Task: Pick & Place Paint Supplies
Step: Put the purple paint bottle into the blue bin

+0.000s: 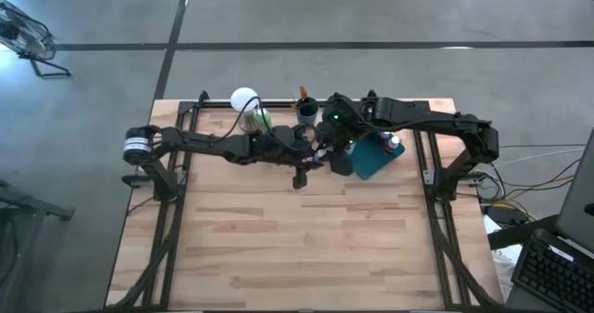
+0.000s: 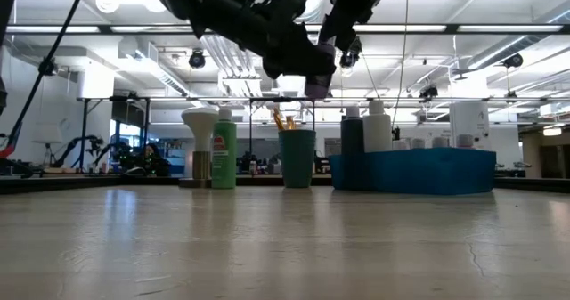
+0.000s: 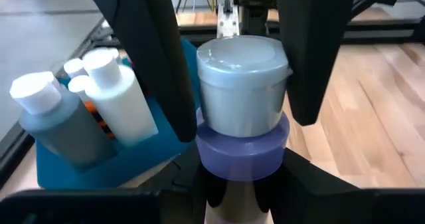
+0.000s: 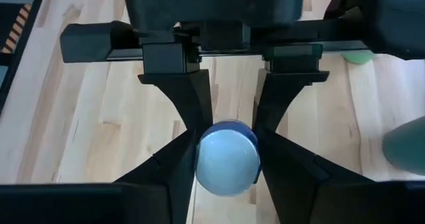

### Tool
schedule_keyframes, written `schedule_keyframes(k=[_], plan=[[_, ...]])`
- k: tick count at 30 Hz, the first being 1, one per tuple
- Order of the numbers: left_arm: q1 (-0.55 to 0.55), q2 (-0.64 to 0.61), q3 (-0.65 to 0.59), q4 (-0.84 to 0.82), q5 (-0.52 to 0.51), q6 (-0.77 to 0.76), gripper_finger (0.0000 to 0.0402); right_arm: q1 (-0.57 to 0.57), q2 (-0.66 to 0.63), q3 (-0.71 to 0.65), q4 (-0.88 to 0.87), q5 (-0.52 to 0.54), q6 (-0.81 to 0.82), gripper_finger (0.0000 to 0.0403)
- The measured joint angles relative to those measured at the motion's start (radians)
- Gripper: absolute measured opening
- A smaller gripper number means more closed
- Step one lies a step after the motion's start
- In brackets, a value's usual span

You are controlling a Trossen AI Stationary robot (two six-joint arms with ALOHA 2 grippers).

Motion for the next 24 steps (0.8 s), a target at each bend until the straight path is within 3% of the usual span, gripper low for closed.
schedule_keyframes(k=[13, 24], plan=[[0.0, 0.002, -0.001, -0.047, 0.001, -0.021, 0.0114, 0.002, 0.045, 0.047, -0.068, 0.005, -0.021, 0.0132], [0.0, -0.001, 0.0, -0.05, -0.002, -0.016, 0.0114, 0.001, 0.048, 0.045, -0.124, 0.003, -0.013, 0.0159]])
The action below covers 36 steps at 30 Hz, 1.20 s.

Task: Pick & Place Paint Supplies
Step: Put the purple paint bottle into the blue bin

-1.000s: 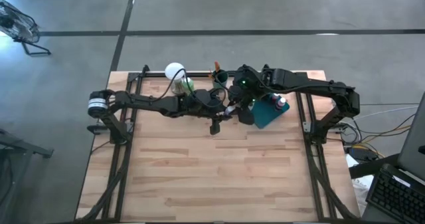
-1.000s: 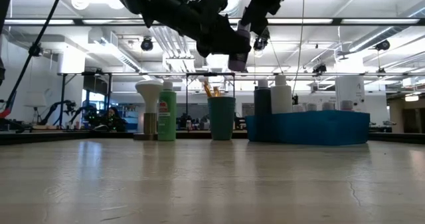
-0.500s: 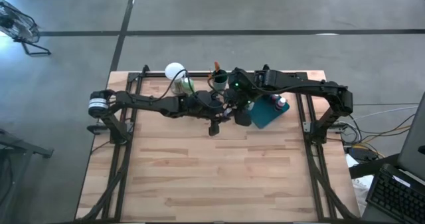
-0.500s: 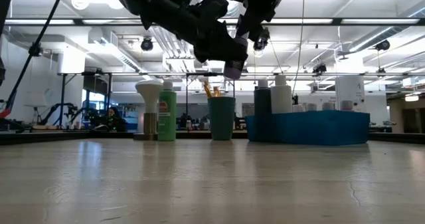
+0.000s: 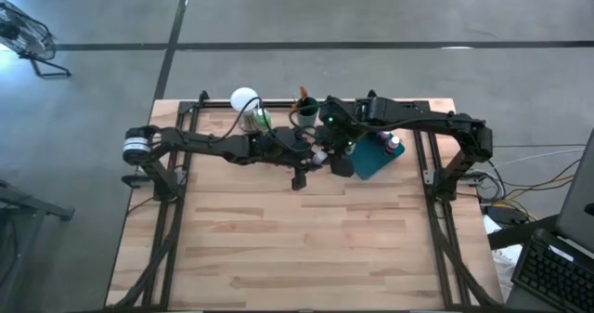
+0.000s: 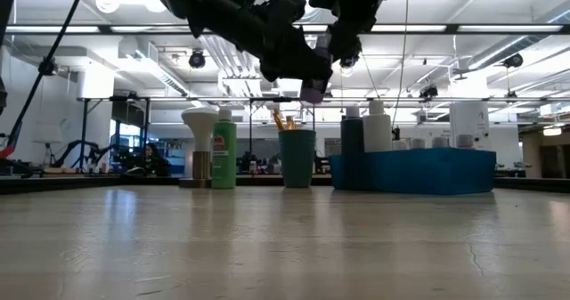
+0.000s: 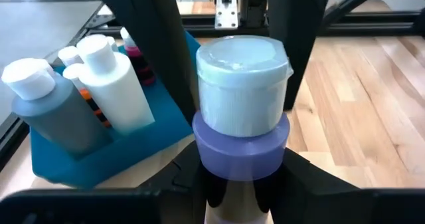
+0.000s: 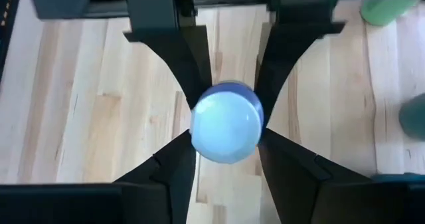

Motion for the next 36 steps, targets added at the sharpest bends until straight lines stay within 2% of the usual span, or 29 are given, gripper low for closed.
schedule_keyframes(k=[11, 25, 36], plan=[[0.0, -0.002, 0.0, 0.0, 0.001, -0.002, 0.0114, 0.0, 0.001, 0.0, 0.005, 0.002, -0.001, 0.013], [0.0, -0.001, 0.0, -0.024, 0.001, -0.02, 0.0114, 0.002, 0.001, 0.002, 0.045, 0.014, 0.02, 0.0168], [0.001, 0.0, 0.0, -0.024, 0.001, -0.026, 0.0115, 0.002, 0.0, 0.003, 0.047, 0.019, 0.025, 0.0128]])
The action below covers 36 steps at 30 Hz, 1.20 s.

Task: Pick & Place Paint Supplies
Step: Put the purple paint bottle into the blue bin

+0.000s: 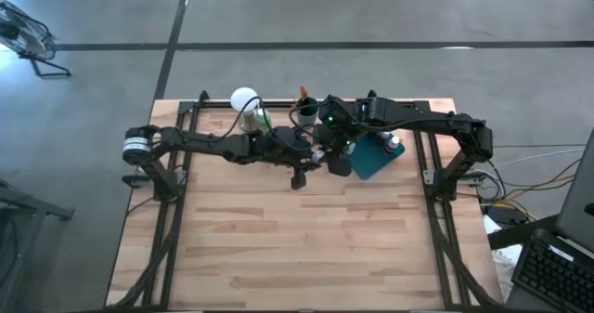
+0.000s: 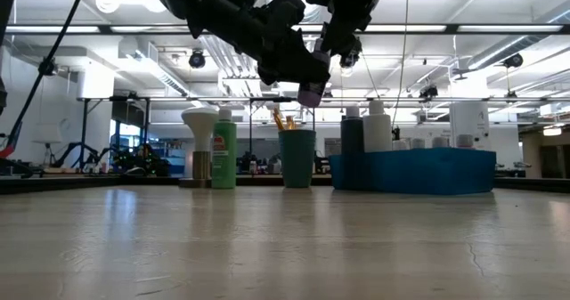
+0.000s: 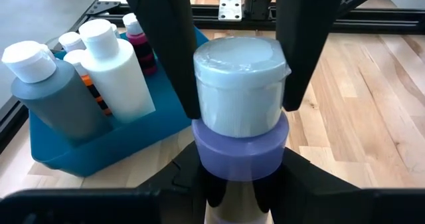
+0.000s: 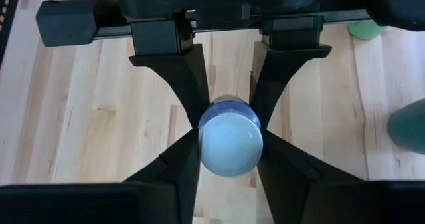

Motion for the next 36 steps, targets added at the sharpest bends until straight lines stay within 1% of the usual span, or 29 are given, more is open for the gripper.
schedule_keyframes(k=[3, 10, 14, 19, 30, 33, 36], plan=[[0.0, 0.0, 0.0, 0.0, 0.0, 0.0, 0.0115, 0.001, 0.0, 0.0, 0.002, 0.0, 0.0, 0.0128], [-0.001, 0.0, 0.0, 0.002, 0.002, 0.008, 0.0115, 0.001, 0.0, 0.0, 0.019, -0.005, 0.013, 0.0164], [-0.001, 0.0, 0.0, 0.002, 0.003, 0.008, 0.0115, 0.001, 0.0, 0.0, 0.017, -0.005, 0.013, 0.0173], [-0.001, 0.0, 0.0, 0.008, 0.003, 0.008, 0.0115, 0.001, 0.0, 0.0, 0.017, -0.005, 0.012, 0.0167], [0.0, 0.001, 0.0, 0.004, 0.0, 0.002, 0.0115, 0.001, 0.002, 0.0, 0.032, -0.002, 0.005, 0.0119], [0.0, 0.002, 0.0, 0.004, 0.0, 0.002, 0.0115, 0.001, 0.002, 0.0, 0.029, -0.002, 0.005, 0.0124], [-0.001, 0.002, 0.0, 0.005, 0.001, 0.009, 0.0115, 0.001, 0.002, 0.001, 0.024, -0.005, 0.005, 0.0149]])
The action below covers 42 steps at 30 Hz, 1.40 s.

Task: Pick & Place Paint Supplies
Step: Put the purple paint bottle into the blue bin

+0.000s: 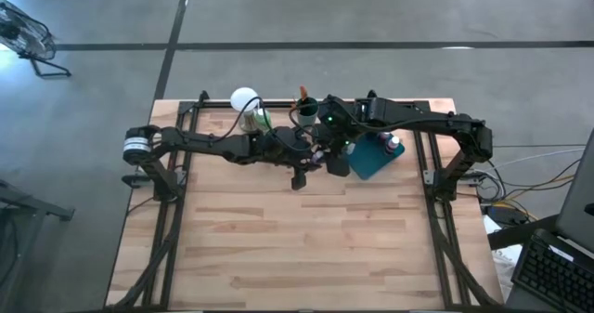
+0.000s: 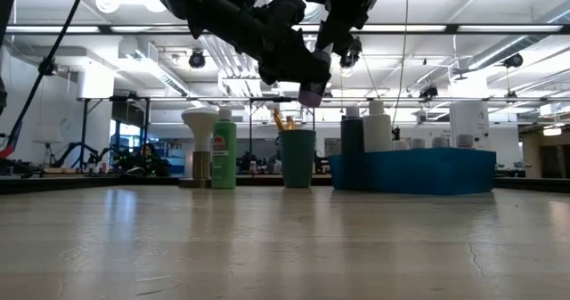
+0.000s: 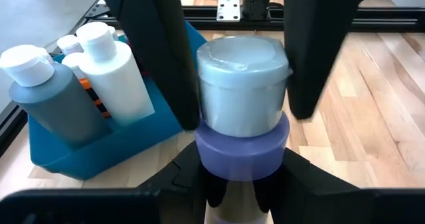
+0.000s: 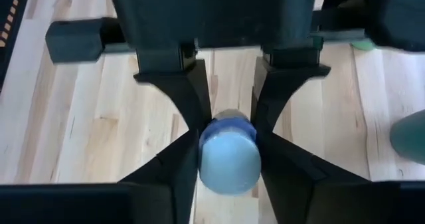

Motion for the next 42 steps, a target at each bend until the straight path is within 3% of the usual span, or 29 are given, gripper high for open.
schedule_keyframes(k=[6, 16, 29, 36, 42], plan=[[0.0, 0.0, 0.0, -0.002, 0.002, 0.0, 0.0115, 0.0, 0.0, 0.0, -0.005, 0.0, 0.0, 0.0176], [0.0, 0.0, 0.0, -0.003, -0.001, -0.008, 0.0115, 0.0, 0.0, 0.0, -0.003, 0.004, 0.003, 0.0116], [0.0, 0.0, 0.0, -0.002, -0.001, -0.004, 0.012, 0.0, 0.0, 0.0, 0.002, 0.003, 0.005, 0.0114], [-0.002, 0.0, -0.001, -0.003, -0.002, -0.003, 0.0161, 0.0, 0.0, 0.0, -0.019, 0.002, 0.02, 0.0114], [-0.003, -0.002, 0.0, -0.006, -0.039, -0.011, 0.0241, -0.001, -0.004, 0.005, -0.074, 0.006, 0.024, 0.0114]])
